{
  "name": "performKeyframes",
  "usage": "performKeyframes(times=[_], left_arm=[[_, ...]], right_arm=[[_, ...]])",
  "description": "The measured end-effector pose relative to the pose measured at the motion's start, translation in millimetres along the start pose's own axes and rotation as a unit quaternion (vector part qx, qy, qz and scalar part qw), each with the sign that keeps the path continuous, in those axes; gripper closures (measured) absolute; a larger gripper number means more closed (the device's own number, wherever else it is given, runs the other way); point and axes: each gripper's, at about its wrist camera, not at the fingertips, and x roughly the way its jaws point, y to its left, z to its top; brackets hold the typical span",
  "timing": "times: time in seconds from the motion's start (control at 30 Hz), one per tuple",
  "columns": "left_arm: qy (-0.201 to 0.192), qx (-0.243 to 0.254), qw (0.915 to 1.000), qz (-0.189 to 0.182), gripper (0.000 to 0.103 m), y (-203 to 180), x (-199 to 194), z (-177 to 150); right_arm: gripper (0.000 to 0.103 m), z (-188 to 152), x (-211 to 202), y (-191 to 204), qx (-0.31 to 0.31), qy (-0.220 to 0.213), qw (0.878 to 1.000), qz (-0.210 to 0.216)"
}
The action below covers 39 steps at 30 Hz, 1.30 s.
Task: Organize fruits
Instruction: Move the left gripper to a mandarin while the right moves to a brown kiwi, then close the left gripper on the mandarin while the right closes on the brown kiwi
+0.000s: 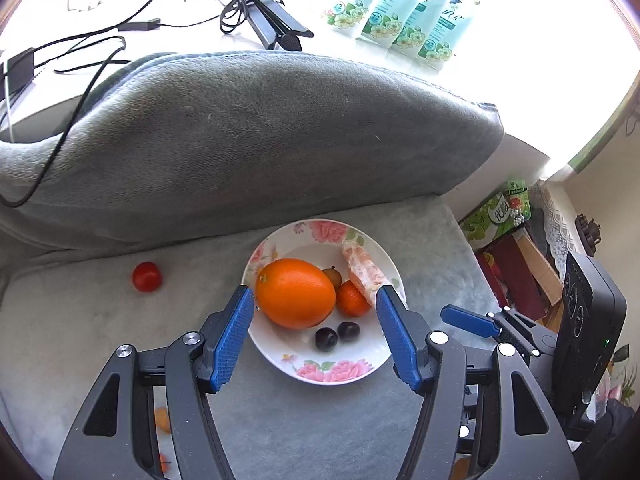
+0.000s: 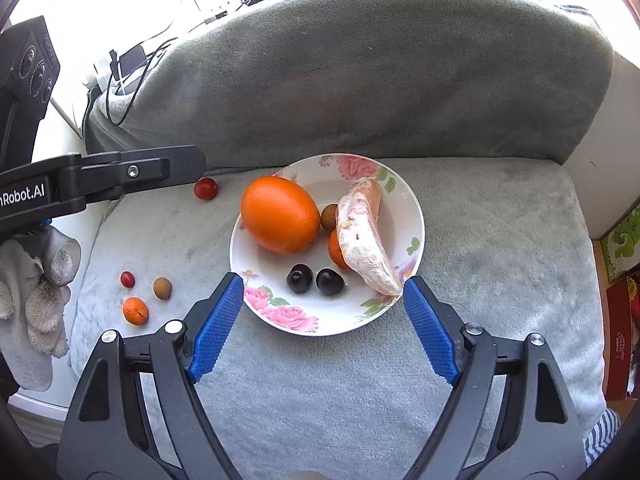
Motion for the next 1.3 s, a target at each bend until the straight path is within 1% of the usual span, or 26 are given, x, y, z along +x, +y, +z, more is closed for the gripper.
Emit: performKeyframes(times=[0.13, 0.23, 0.33, 0.47, 0.67, 0.8, 0.87, 1.0, 1.1, 1.17, 1.3], left_arm=[[-0.007, -0.009, 0.9999, 0.012, 0.04, 10.4, -13.2, -10.7], [-0.012, -0.006, 0.9996, 0.026, 0.04, 17.3, -22.6, -18.3], [-0.013, -0.011, 0.9991, 0.038, 0.04, 29.7, -31.0, -27.8], [-0.009, -0.034, 0.998, 0.052, 0.04, 53.4, -39.2, -44.0], [-0.004, -0.066, 0.9951, 0.073, 0.04, 91.1, -52.9, -70.4], [-0.003, -0.099, 0.9915, 0.084, 0.04, 117.6, -63.6, -90.6], [0.001, -0.115, 0.9891, 0.092, 0.042, 130.3, -67.1, -100.9], [0.001, -0.136, 0.986, 0.097, 0.044, 144.9, -74.5, -118.3], [0.005, -0.149, 0.9843, 0.096, 0.048, 150.1, -76.4, -131.7], [0.009, -0.153, 0.9838, 0.093, 0.049, 151.9, -76.3, -141.0], [0.017, -0.158, 0.9838, 0.083, 0.055, 148.2, -73.2, -154.6]], right_arm=[[0.019, -0.1, -5.3, 11.3, -0.013, -0.012, 1.0, 0.0], [0.019, 0.4, -6.6, 21.8, -0.025, -0.012, 1.0, 0.006], [0.019, 1.6, -6.1, 35.4, -0.043, -0.008, 0.999, 0.003], [0.019, 4.1, -2.2, 49.9, -0.058, 0.001, 0.998, 0.011], [0.019, 4.8, 7.2, 70.5, -0.074, 0.012, 0.996, 0.044], [0.019, 4.5, 16.8, 86.9, -0.089, 0.022, 0.994, 0.063], [0.019, 3.6, 22.7, 95.6, -0.099, 0.029, 0.992, 0.07], [0.019, 2.6, 34.8, 110.7, -0.11, 0.046, 0.989, 0.091], [0.02, 2.6, 45.2, 122.2, -0.121, 0.059, 0.986, 0.099], [0.025, 3.1, 52.9, 129.5, -0.13, 0.07, 0.983, 0.105], [0.028, 2.5, 67.1, 145.1, -0.155, 0.086, 0.978, 0.111]])
